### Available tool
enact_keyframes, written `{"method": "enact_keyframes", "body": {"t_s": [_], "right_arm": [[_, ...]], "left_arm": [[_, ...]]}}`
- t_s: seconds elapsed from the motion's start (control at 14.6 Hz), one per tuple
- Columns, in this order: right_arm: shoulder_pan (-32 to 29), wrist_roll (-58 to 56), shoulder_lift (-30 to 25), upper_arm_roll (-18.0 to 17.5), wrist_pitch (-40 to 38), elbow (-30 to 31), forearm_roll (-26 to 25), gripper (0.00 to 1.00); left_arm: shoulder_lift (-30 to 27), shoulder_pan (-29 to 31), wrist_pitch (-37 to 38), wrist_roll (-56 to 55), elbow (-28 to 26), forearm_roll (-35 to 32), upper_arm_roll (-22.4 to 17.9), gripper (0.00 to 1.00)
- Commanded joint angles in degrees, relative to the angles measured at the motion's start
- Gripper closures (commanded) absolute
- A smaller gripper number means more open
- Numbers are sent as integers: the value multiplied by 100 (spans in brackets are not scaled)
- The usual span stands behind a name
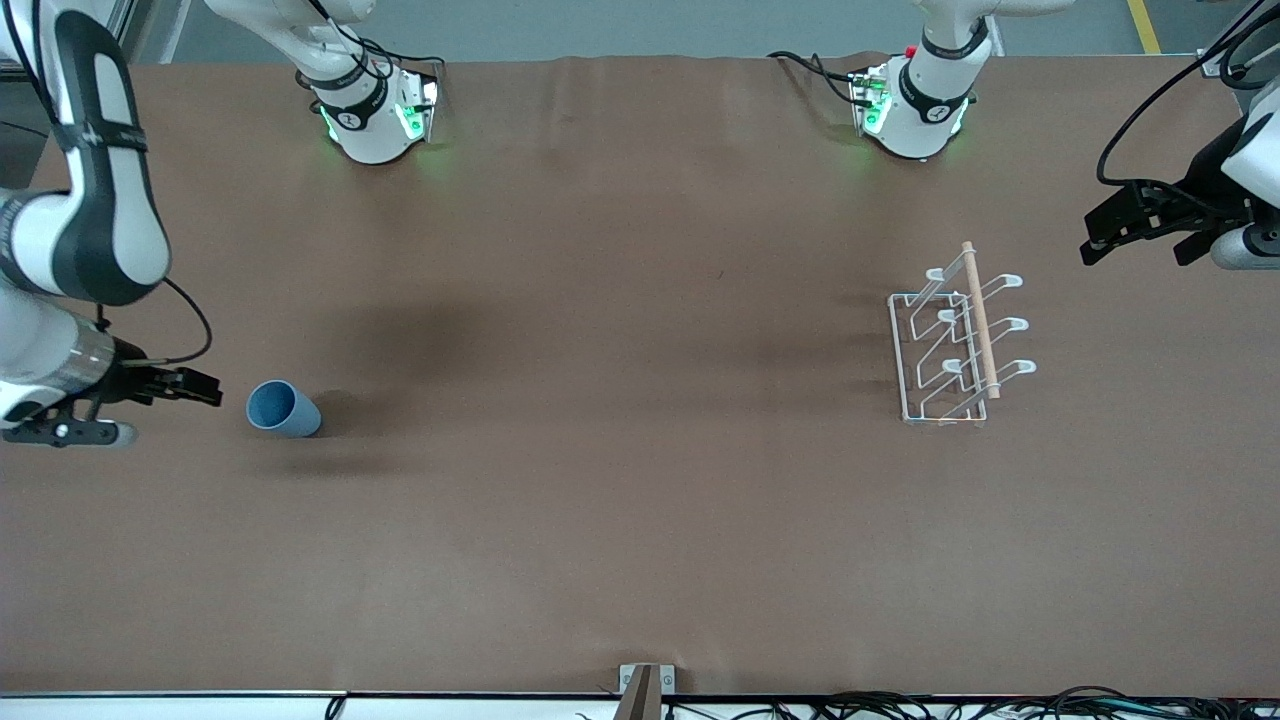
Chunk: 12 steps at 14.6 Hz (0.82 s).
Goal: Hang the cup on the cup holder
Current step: 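Lower the right gripper onto the blue cup and close on it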
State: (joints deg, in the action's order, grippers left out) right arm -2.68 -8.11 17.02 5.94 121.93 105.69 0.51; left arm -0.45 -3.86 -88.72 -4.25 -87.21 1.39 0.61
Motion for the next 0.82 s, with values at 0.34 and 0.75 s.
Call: {"method": "enact_keyframes", "body": {"t_s": [0.34,0.75], "right_arm": [[-110,-551,319,-58,1307,1085,81,0],[-31,-498,618,-75,1544,1068,230,41]], "left_arm": [[63,-1,-119,92,-33,2,-17,0],[80,-19,-163,65,-68,2,-17,0]]}}
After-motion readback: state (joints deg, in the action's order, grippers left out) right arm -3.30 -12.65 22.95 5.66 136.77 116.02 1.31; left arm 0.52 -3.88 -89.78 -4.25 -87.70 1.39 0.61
